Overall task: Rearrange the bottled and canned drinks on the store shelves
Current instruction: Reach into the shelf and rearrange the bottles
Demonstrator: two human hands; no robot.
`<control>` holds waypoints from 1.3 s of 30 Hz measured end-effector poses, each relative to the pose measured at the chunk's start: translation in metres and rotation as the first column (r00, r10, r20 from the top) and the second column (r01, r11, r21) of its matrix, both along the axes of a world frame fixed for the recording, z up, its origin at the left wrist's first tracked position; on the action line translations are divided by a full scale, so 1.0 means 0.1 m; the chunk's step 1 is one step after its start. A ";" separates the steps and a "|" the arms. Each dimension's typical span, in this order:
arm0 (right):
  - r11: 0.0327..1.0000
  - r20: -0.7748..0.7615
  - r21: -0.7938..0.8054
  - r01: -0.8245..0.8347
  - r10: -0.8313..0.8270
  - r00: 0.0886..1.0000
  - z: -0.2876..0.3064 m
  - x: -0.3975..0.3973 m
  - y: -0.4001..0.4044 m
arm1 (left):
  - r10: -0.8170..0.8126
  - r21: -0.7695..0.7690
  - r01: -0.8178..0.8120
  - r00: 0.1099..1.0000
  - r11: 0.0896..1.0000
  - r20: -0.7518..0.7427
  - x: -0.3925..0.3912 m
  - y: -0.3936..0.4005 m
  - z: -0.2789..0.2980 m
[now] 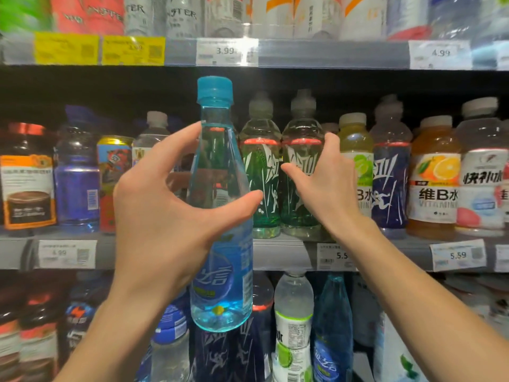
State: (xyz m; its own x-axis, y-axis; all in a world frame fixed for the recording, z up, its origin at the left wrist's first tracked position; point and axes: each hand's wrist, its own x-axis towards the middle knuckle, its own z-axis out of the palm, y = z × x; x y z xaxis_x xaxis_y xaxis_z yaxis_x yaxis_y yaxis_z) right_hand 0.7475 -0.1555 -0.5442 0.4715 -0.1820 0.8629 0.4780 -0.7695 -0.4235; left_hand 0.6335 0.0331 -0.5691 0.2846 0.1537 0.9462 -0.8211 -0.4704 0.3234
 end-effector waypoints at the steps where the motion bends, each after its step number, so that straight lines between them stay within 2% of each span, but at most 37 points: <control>1: 1.000 -0.004 -0.008 -0.004 0.004 1.000 -0.04 0.03 0.02 | -0.010 -0.007 0.010 1.000 1.000 -0.006 0.00 -0.02 0.00; 11: 0.996 -0.085 -0.082 -0.031 0.024 0.996 -0.37 0.02 0.14 | -0.030 -0.002 0.030 0.999 1.000 -0.029 -0.03 -0.08 -0.05; 13: 0.995 -0.017 -0.068 -0.067 0.066 0.998 -0.43 -0.09 0.16 | -0.030 -0.008 0.030 0.999 1.000 -0.032 -0.03 -0.08 -0.05; 15: 0.982 0.125 -0.035 -0.187 0.190 0.974 -0.48 -0.27 0.17 | -0.036 -0.012 0.035 0.999 0.999 -0.034 -0.04 -0.08 -0.05; 17: 0.899 0.166 0.003 -0.437 0.431 0.887 -0.54 -0.49 0.14 | -0.058 -0.010 0.057 0.997 0.998 -0.047 -0.04 -0.10 -0.06; 19: 0.691 0.044 0.085 -0.718 0.717 0.696 -0.59 -0.74 0.13 | -0.088 -0.012 0.088 0.994 0.996 -0.064 -0.03 -0.11 -0.08; 20: 0.587 -0.030 0.131 -0.799 0.808 0.589 -0.61 -0.83 0.13 | -0.101 -0.015 0.100 0.992 0.995 -0.074 -0.03 -0.12 -0.10; 21: 0.523 -0.085 0.164 -0.836 0.852 0.516 -0.65 -0.89 0.12 | -0.108 -0.015 0.108 0.991 0.994 -0.084 -0.03 -0.13 -0.11; 22: 0.501 -0.119 0.187 -0.845 0.865 0.487 -0.69 -0.91 0.11 | -0.113 -0.015 0.112 0.989 0.994 -0.095 -0.03 -0.14 -0.13; 27: 0.575 -0.231 0.278 -0.770 0.818 0.527 -0.89 -0.90 0.14 | -0.189 -0.030 0.186 0.971 0.982 -0.149 -0.02 -0.25 -0.23; 31: 0.589 -0.141 0.320 -0.743 0.804 0.577 -0.95 -0.95 0.09 | -0.275 -0.024 0.276 0.940 0.961 -0.203 -0.03 -0.33 -0.28; 36: 0.574 -0.099 0.349 -0.741 0.809 0.580 -1.01 -1.07 -0.06 | -0.483 -0.097 0.477 0.824 0.873 -0.295 -0.03 -0.39 -0.45; 39: 0.562 -0.107 0.372 -0.739 0.817 0.567 -1.14 -1.14 -0.16 | -0.505 -0.115 0.499 0.788 0.859 -0.351 -0.03 -0.44 -0.73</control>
State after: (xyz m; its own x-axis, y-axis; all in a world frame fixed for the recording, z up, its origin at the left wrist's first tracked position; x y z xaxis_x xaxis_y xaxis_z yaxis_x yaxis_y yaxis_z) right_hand 0.6331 -0.1711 -0.6585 0.7159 0.1693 0.6773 0.6854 0.0140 -0.7280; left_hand 0.6301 -0.0104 -0.6422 0.6416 -0.0914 0.7616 -0.7657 -0.0168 0.6430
